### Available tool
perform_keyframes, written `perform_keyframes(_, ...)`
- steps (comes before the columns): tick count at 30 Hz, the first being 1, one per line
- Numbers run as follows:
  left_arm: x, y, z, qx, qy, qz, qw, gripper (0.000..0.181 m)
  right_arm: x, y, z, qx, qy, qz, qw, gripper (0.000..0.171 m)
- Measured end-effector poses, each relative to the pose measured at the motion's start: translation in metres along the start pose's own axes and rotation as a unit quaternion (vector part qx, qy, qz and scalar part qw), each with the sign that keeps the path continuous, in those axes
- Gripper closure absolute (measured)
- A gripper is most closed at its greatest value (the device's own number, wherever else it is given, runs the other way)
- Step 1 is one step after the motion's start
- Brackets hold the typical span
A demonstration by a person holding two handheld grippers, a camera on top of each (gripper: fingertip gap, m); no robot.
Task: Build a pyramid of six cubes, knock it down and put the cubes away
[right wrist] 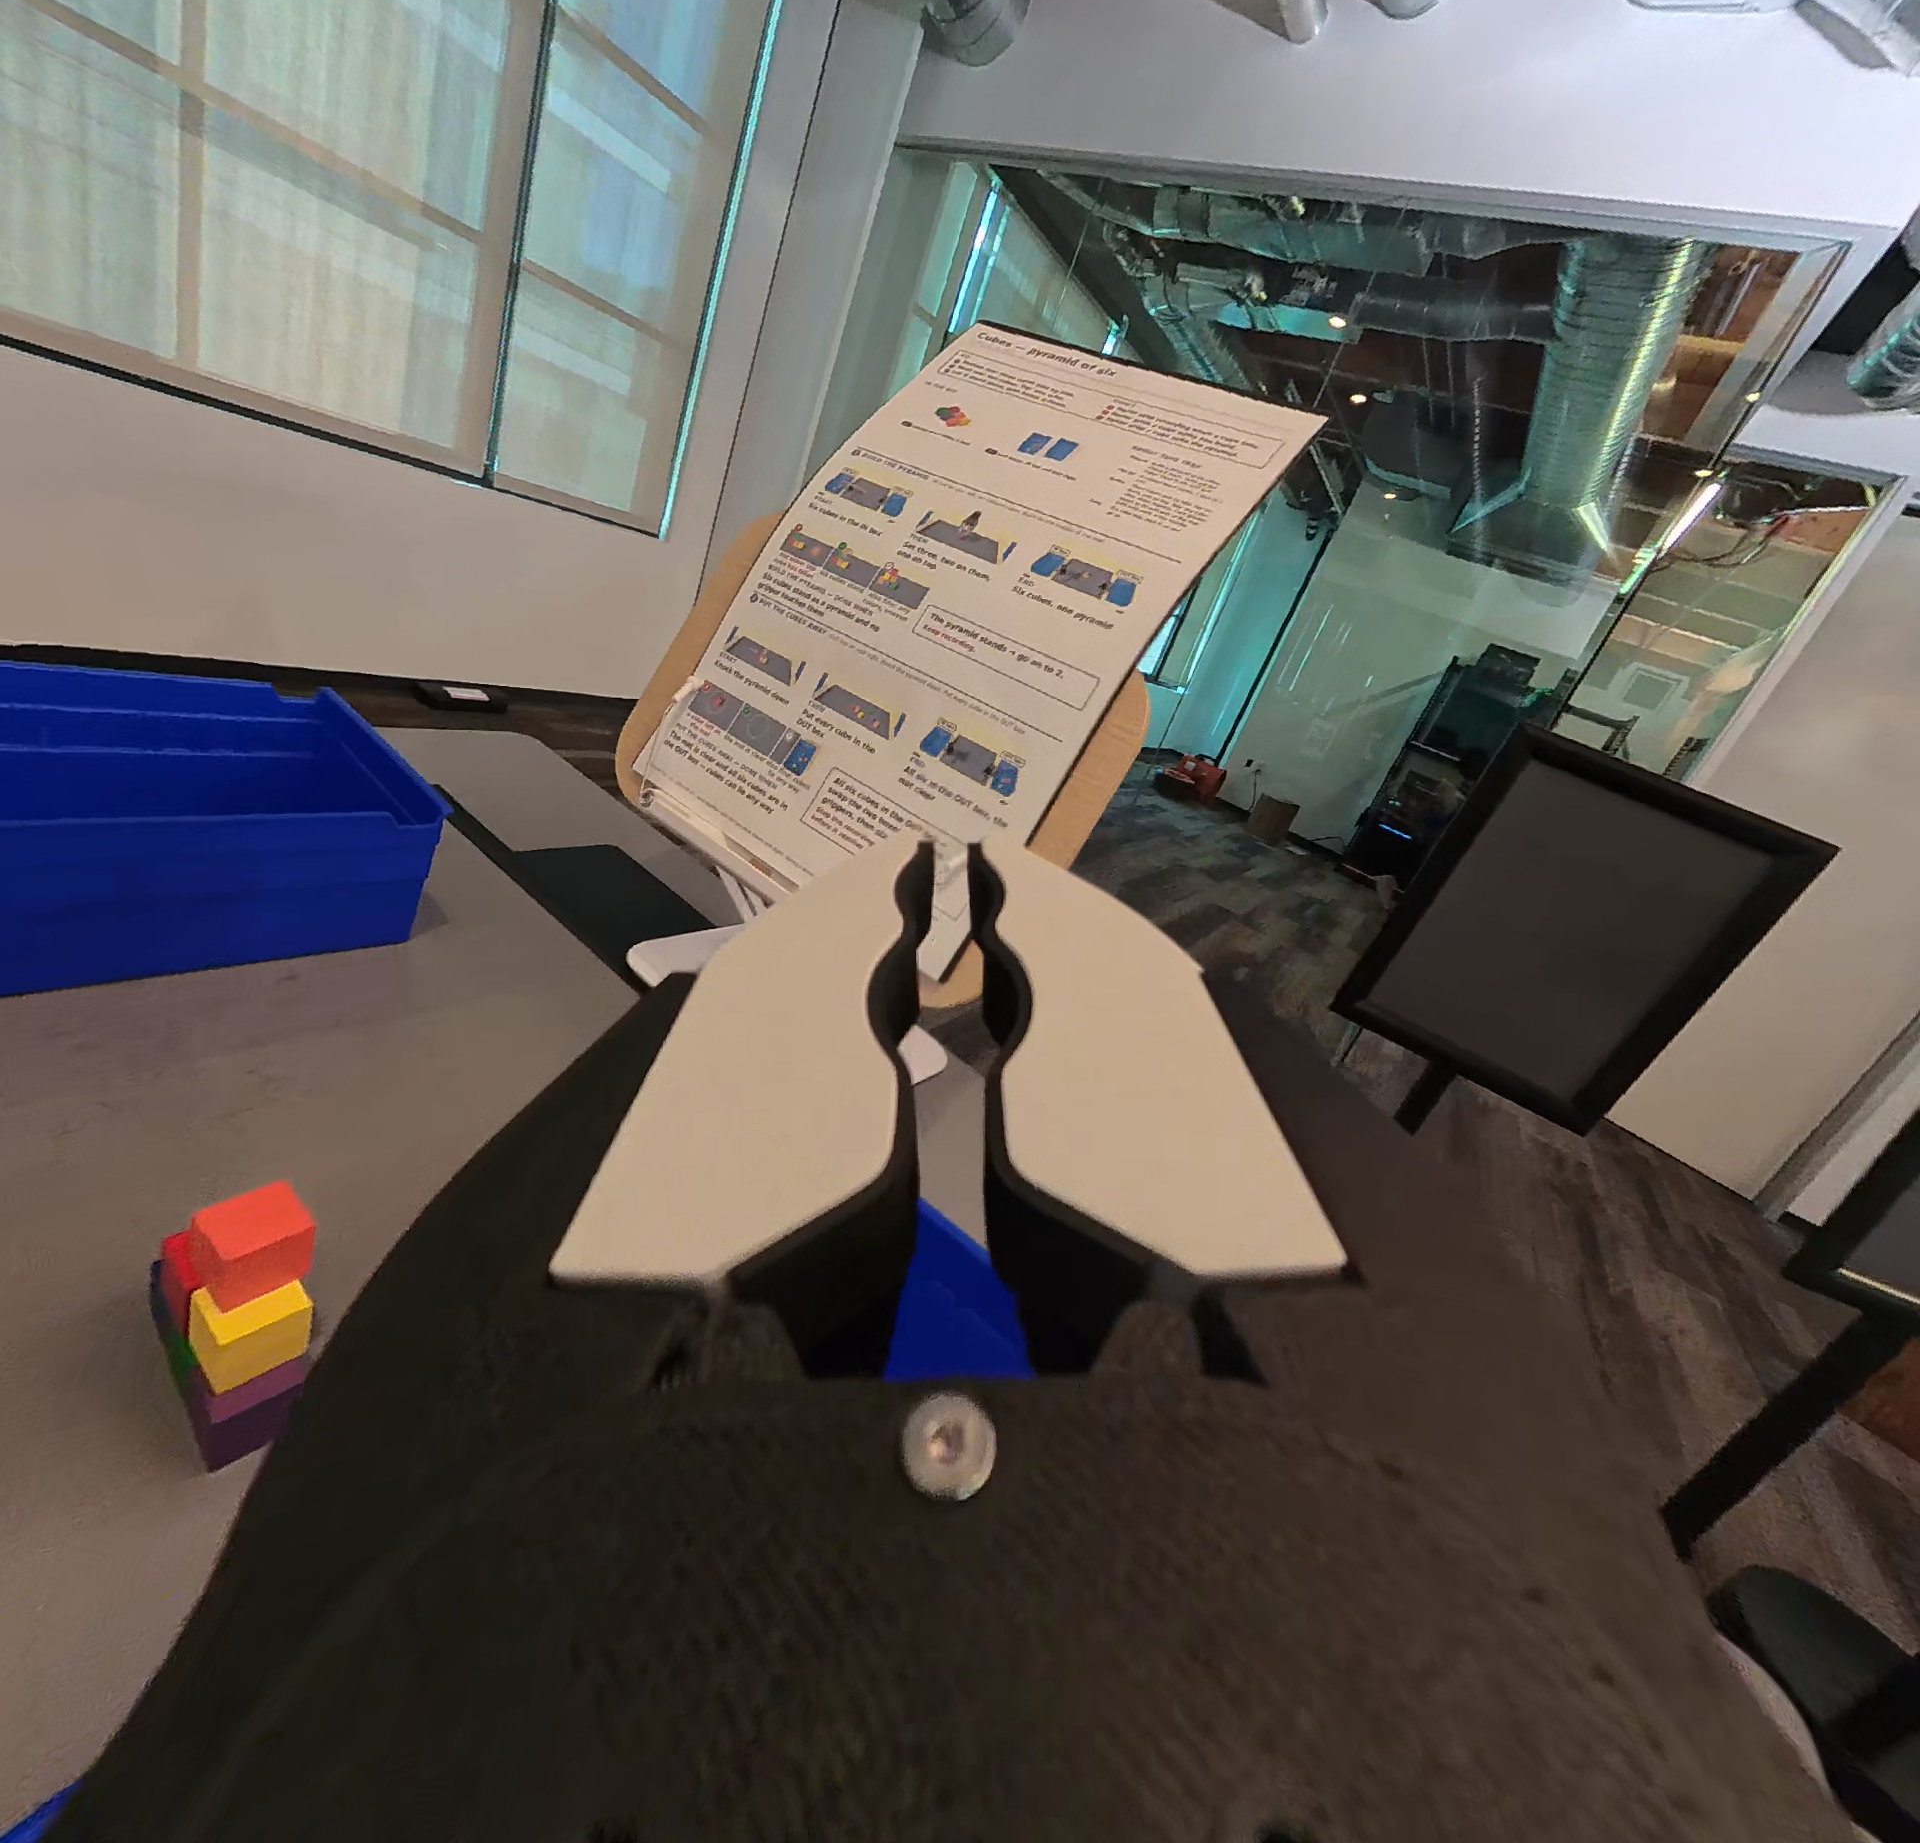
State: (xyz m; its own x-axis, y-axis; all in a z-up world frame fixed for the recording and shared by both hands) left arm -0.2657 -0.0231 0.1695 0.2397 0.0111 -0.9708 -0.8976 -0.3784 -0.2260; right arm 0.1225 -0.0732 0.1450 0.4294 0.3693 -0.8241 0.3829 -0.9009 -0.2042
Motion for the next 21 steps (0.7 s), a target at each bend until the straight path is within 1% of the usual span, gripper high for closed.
perform_keyframes(2,-0.001,0.001,-0.003,-0.001,-0.003,0.002,1.000,0.181,-0.002,-0.003,0.008,-0.028,-0.003,0.006,1.000,0.167)
perform_keyframes(4,-0.003,0.001,-0.007,0.002,-0.005,0.001,1.000,0.181,-0.008,-0.007,0.024,-0.081,-0.008,0.012,0.997,0.170)
perform_keyframes(6,-0.002,0.000,-0.011,0.009,-0.007,0.003,1.000,0.181,-0.018,-0.011,0.058,-0.188,-0.012,0.015,0.982,0.170)
perform_keyframes(7,-0.001,-0.001,-0.013,0.011,-0.009,0.006,1.000,0.181,-0.021,-0.011,0.081,-0.258,-0.009,0.023,0.966,0.171)
perform_keyframes(8,0.001,-0.002,-0.014,0.013,-0.011,0.010,1.000,0.181,-0.022,-0.010,0.105,-0.321,0.002,0.039,0.946,0.171)
perform_keyframes(10,0.004,-0.005,-0.016,0.016,-0.016,0.018,1.000,0.181,-0.014,-0.009,0.152,-0.424,0.040,0.090,0.900,0.171)
perform_keyframes(13,0.009,-0.008,-0.019,0.020,-0.020,0.029,0.999,0.181,0.017,-0.011,0.216,-0.522,0.125,0.197,0.821,0.170)
perform_keyframes(15,0.012,-0.010,-0.019,0.021,-0.023,0.035,0.999,0.181,0.044,-0.012,0.253,-0.566,0.163,0.268,0.763,0.170)
perform_keyframes(17,0.015,-0.011,-0.020,0.022,-0.025,0.041,0.999,0.181,0.070,-0.011,0.279,-0.591,0.182,0.331,0.713,0.170)
perform_keyframes(19,0.016,-0.012,-0.020,0.023,-0.027,0.044,0.998,0.181,0.091,-0.011,0.297,-0.608,0.187,0.365,0.680,0.170)
perform_keyframes(21,0.016,-0.012,-0.021,0.025,-0.028,0.045,0.998,0.181,0.103,-0.009,0.309,-0.622,0.189,0.380,0.658,0.170)
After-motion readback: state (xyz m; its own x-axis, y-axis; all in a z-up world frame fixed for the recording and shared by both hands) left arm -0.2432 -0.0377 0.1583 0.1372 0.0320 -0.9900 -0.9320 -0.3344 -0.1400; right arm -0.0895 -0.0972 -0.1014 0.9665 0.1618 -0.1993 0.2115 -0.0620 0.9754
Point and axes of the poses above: each gripper's, where its closed fingertips meet, y back along the fingers, x out of its underside, z = x × y across the jaws, the point moved 3 cm from there along y, back along the fingers, and after that the axes turned 12 degrees about y, right-handed, at the moved point
